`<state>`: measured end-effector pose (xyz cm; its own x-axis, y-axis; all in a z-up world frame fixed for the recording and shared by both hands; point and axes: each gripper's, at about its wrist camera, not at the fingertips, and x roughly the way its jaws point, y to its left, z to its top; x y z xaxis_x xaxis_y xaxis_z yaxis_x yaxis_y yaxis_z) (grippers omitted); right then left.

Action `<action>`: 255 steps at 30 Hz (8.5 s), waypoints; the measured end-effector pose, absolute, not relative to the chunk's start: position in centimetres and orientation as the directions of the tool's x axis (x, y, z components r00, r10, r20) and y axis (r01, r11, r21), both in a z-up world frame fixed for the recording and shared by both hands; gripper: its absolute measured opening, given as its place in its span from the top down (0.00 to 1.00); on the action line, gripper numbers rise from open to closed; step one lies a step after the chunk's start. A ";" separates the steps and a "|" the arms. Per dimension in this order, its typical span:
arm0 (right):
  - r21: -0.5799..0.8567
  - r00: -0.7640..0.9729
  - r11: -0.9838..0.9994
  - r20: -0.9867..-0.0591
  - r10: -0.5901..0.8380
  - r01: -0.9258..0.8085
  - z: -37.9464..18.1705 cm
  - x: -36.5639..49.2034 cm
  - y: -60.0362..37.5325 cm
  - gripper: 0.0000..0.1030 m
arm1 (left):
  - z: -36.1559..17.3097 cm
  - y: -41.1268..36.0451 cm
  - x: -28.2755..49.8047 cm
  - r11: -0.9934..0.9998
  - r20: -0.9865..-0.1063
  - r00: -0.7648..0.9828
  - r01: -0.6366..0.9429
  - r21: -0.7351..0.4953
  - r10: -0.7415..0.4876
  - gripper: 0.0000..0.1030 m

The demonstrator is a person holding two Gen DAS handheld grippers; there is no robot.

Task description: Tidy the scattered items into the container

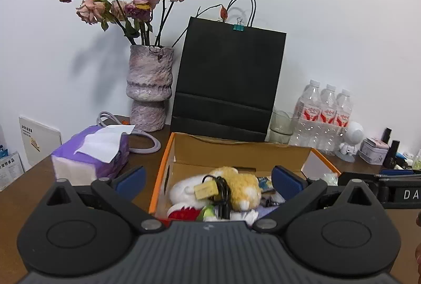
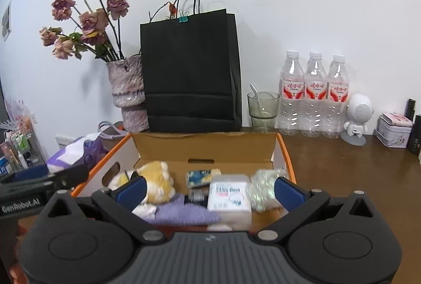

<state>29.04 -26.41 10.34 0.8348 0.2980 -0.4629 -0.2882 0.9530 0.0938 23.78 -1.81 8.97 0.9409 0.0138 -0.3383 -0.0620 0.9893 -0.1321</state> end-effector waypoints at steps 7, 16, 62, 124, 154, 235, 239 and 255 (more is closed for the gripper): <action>0.099 0.819 0.953 -0.491 0.297 -0.286 7.5 24.7 -27.5 0.00 | 9.2 -1.4 20.1 0.992 -0.337 0.941 -0.057 -0.113 0.015 0.00; 0.053 0.780 0.968 -0.582 0.231 -0.247 2.9 21.7 -28.3 0.00 | 7.7 -0.6 16.7 0.994 -0.370 0.929 -0.058 -0.097 0.018 0.00; 0.043 0.701 0.917 -0.631 0.332 -0.396 0.5 27.5 -27.5 0.89 | 2.0 -7.4 21.0 0.999 -0.541 0.840 0.034 -0.032 -0.046 0.00; 0.200 0.811 0.942 -0.481 0.334 -0.270 3.1 23.3 -29.9 0.89 | 4.3 -5.1 20.0 0.982 -0.472 0.867 0.093 -0.167 -0.162 0.73; 0.173 0.834 0.945 -0.445 0.327 -0.278 8.0 35.6 -23.8 0.89 | 6.7 -3.2 32.7 0.968 -0.371 0.919 0.045 -0.245 -0.137 0.73; -0.026 0.914 0.979 -0.364 0.181 -0.204 1.9 15.8 -24.7 0.00 | 2.0 -2.6 12.6 0.999 -0.322 0.947 -0.023 -0.049 0.006 0.00; -0.040 0.918 0.978 -0.356 0.176 -0.203 1.9 15.8 -24.3 0.00 | 2.1 -2.7 12.4 0.999 -0.308 0.952 -0.020 -0.043 0.006 0.00; -0.009 0.925 0.984 -0.344 0.163 -0.177 1.8 15.7 -24.9 0.00 | 2.1 -3.8 11.8 1.000 -0.270 0.963 -0.001 0.010 0.003 0.00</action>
